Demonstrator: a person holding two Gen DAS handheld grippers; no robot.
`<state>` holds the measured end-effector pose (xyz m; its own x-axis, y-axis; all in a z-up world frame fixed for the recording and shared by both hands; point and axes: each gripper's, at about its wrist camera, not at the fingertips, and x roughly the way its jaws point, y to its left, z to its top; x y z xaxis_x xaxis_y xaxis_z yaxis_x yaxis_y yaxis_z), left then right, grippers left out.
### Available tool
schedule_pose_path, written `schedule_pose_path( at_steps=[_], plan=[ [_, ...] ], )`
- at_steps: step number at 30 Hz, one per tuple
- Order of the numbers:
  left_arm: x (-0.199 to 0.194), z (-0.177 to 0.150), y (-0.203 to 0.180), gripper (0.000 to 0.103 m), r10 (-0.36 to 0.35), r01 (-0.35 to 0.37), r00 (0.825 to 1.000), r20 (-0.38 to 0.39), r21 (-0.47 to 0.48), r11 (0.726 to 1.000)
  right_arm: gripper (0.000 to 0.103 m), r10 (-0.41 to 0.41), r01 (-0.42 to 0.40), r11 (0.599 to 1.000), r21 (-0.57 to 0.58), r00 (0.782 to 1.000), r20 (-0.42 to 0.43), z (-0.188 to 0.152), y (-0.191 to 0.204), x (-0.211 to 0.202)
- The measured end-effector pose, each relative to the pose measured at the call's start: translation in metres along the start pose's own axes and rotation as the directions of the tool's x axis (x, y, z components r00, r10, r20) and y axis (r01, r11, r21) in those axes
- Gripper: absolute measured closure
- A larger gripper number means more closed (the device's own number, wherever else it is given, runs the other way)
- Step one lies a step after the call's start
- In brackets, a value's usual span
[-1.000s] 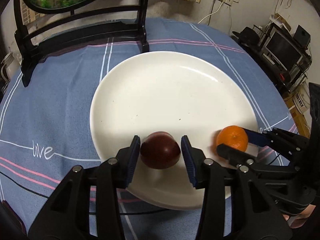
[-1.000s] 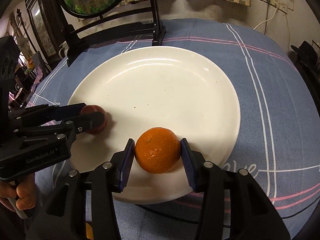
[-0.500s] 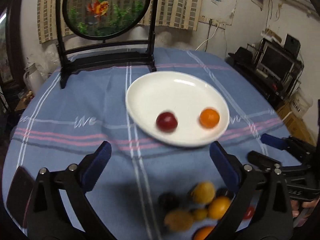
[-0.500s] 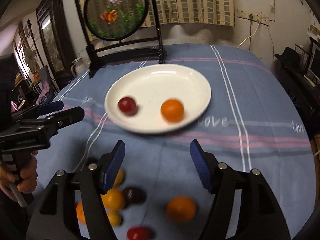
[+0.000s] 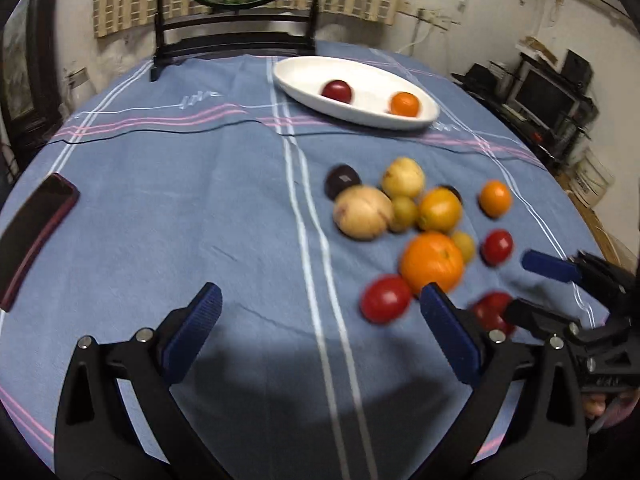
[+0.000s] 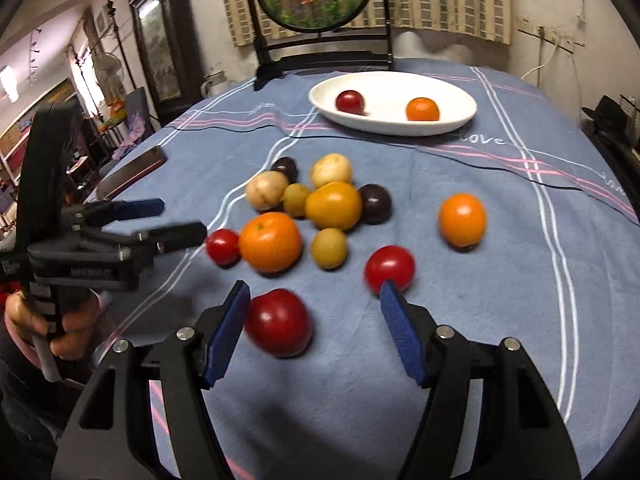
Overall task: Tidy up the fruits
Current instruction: 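Withdraw both tools from the plate back toward the fruit cluster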
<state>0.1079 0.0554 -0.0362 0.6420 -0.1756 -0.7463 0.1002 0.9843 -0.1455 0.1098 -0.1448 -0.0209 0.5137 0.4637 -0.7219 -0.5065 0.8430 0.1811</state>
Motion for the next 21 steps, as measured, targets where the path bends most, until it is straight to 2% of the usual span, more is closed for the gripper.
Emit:
schedule_pose_path(
  at_steps=[3,4,8,12,14,21],
  plan=[
    [-0.005,-0.005,-0.007,0.002,-0.021,0.02,0.999,0.027,0.046,0.999,0.035,0.033,-0.033,0.999,-0.007,0.999,0.004,-0.004,0.004,0.004],
    [-0.007,-0.005,-0.009,0.002,-0.041,0.039,0.998,0.039,0.064,0.997,0.035,0.031,-0.031,1.0,-0.006,0.999,-0.008,-0.005,0.005,0.007],
    [-0.004,-0.005,-0.012,0.002,-0.042,0.04,0.999,0.032,0.076,0.996,0.035,0.011,-0.011,1.0,-0.024,1.0,-0.022,-0.007,0.011,0.01],
    [-0.006,-0.006,-0.009,0.002,-0.064,0.061,0.997,0.041,0.067,0.996,0.035,0.009,-0.01,0.999,-0.046,1.0,-0.014,-0.008,0.016,0.01],
    [-0.005,-0.006,-0.008,0.002,-0.069,0.067,0.997,0.035,0.057,0.996,0.043,0.012,-0.013,0.998,-0.057,1.0,-0.011,-0.008,0.017,0.01],
    [-0.004,-0.005,-0.005,0.002,-0.075,0.074,0.997,0.033,0.044,0.996,0.046,0.007,-0.01,0.997,-0.071,0.999,-0.038,-0.009,0.019,0.015]
  ],
)
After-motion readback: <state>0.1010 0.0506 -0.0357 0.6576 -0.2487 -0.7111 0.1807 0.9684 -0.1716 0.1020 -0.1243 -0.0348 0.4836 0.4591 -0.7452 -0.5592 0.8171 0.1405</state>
